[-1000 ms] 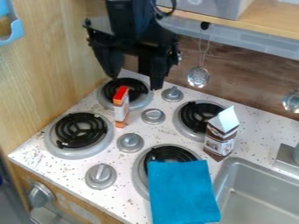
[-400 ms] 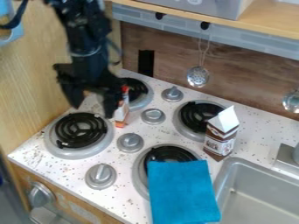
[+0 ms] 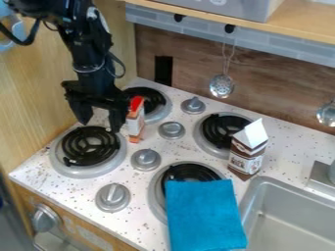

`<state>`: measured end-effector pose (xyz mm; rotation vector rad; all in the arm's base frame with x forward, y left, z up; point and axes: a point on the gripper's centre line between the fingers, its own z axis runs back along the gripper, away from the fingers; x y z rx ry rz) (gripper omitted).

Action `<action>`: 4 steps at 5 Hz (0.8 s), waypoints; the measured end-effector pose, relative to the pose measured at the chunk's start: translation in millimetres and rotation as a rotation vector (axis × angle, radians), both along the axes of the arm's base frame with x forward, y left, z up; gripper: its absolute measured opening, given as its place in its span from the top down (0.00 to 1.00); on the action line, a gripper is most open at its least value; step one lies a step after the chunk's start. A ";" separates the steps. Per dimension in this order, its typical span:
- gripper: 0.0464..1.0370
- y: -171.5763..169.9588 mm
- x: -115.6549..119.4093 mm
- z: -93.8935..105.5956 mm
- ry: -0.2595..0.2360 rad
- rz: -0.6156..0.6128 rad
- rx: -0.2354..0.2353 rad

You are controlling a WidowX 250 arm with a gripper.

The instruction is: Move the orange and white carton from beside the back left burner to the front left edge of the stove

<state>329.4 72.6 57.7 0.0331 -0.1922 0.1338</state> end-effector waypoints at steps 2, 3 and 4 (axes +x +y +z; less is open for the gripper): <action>0.03 -19.3 45.4 -22.9 -0.010 -0.051 -0.011; 0.03 -18.3 58.8 -31.0 0.003 -0.055 0.029; 0.03 -12.6 73.9 -37.2 0.029 -0.047 0.082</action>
